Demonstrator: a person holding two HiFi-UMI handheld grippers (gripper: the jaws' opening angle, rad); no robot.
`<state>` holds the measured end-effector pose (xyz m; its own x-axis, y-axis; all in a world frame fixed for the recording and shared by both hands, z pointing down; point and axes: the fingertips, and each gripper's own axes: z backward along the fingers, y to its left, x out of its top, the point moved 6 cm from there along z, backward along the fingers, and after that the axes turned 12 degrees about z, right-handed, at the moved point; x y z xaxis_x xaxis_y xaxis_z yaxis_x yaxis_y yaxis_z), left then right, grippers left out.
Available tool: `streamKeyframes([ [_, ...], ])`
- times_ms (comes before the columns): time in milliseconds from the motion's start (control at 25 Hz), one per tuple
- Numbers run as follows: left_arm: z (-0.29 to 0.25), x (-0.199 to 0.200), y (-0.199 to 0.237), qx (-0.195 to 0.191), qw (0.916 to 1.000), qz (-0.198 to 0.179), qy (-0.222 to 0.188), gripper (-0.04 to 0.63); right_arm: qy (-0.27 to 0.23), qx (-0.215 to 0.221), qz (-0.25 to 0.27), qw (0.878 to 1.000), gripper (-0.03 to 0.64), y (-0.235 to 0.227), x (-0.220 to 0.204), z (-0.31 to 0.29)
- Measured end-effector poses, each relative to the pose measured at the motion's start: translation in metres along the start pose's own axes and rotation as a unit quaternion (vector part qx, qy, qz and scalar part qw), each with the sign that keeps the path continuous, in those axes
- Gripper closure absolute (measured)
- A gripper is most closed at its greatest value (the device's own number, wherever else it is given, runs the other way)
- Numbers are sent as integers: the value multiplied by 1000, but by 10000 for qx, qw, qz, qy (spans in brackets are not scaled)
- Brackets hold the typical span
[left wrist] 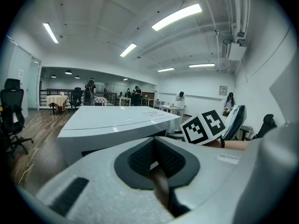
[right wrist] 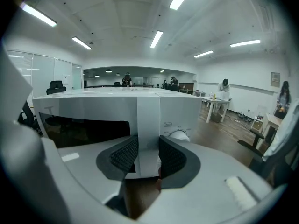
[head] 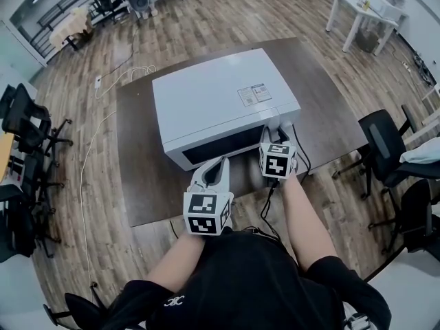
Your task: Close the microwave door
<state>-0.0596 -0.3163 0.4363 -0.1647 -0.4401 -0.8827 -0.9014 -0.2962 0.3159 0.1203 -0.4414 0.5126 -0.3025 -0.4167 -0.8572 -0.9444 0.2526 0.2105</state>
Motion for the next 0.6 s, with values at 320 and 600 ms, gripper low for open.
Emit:
streamKeyframes([
  [320,3,-1,-7,-32,10000,-4,-26,586,-434,-98,223,9988,436,0,9,26],
  [600,5,-2,-16,-87,10000,-14,-47,586,-1242,-424,78,9913,607,-15,38,89],
])
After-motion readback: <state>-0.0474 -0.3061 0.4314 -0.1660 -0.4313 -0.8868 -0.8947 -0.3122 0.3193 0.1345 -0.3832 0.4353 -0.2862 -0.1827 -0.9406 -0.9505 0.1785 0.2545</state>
